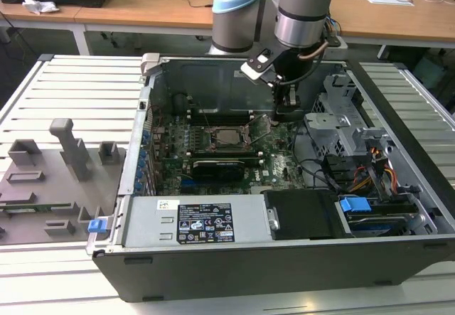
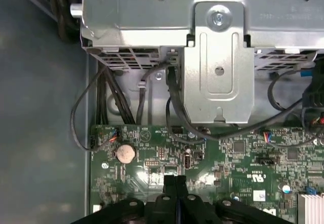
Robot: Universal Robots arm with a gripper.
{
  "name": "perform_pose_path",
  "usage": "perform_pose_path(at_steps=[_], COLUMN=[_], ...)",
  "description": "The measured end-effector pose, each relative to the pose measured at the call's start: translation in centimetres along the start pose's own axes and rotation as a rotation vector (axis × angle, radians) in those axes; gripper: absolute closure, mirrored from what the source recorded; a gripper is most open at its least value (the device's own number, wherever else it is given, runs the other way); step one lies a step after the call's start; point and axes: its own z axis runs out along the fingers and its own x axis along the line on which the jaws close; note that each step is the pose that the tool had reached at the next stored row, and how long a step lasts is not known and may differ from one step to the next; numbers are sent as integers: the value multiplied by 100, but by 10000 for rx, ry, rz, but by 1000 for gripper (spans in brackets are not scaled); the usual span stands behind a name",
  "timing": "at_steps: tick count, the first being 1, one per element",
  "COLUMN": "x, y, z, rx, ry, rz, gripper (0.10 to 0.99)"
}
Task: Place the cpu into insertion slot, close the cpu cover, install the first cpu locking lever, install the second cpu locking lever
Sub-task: 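Close the cpu cover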
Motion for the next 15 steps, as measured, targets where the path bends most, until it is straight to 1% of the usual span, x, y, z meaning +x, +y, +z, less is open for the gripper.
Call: perform_pose_path(at_steps=[2,5,8,9,10,11,13,15], x=[0,-1,-1,-1,-1,-1,-1,-1], y=[7,6,6,7,7,6,6,7], z=[41,82,93,93,93,90,77,54], rx=[4,8,22,43,84,164,286,389], ry=[-1,0,-3,-3,0,0,0,0], rz=[-12,-16,-20,-22,-21,-18,-17,-16], gripper=[980,980,980,980,980,980,980,980])
